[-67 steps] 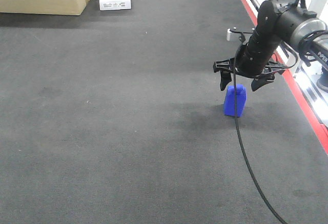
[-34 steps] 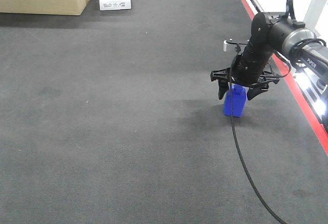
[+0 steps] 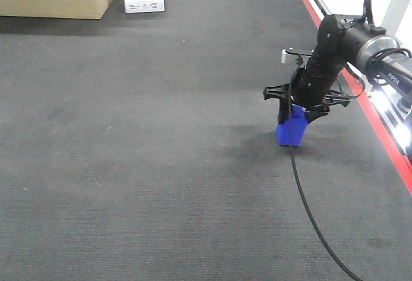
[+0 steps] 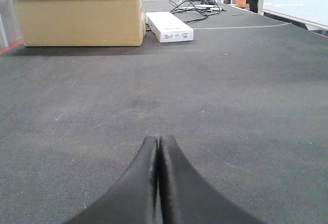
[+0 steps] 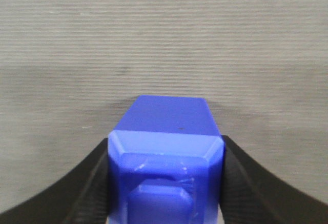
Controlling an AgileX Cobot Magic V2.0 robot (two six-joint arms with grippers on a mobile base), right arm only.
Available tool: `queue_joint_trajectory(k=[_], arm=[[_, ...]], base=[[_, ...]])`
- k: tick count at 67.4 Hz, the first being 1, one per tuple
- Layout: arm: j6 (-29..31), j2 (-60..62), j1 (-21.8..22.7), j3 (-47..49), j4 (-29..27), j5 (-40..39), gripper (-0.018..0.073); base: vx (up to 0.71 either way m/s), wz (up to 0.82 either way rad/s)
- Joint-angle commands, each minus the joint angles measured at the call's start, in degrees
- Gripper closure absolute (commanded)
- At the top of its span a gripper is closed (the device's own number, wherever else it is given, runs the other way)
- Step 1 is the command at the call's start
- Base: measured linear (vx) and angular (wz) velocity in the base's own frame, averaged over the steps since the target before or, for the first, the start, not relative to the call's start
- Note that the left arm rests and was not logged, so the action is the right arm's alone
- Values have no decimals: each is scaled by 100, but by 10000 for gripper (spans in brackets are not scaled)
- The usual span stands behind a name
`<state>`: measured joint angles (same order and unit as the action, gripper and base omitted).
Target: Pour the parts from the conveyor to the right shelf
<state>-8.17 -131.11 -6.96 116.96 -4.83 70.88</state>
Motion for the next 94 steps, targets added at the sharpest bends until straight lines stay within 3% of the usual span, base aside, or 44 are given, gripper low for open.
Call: queue_joint_trajectory(k=[1, 19, 40, 57, 74, 84, 94], arm=[[76, 543, 4, 127, -138, 296, 569], [277, 1448, 4, -53, 763, 292, 566], [348, 3272, 4, -1550, 877, -679, 566], [354, 5389, 4, -3548, 950, -2418, 566], [354, 7683, 4, -6130, 1073, -4123, 566], [348, 9155, 4, -7528, 1247, -4721, 566], [348, 10579, 4, -8589, 1259, -4836, 566]], base=[[0, 0], [0, 0], [0, 0], [0, 0], [0, 0], [0, 0], [0, 0]])
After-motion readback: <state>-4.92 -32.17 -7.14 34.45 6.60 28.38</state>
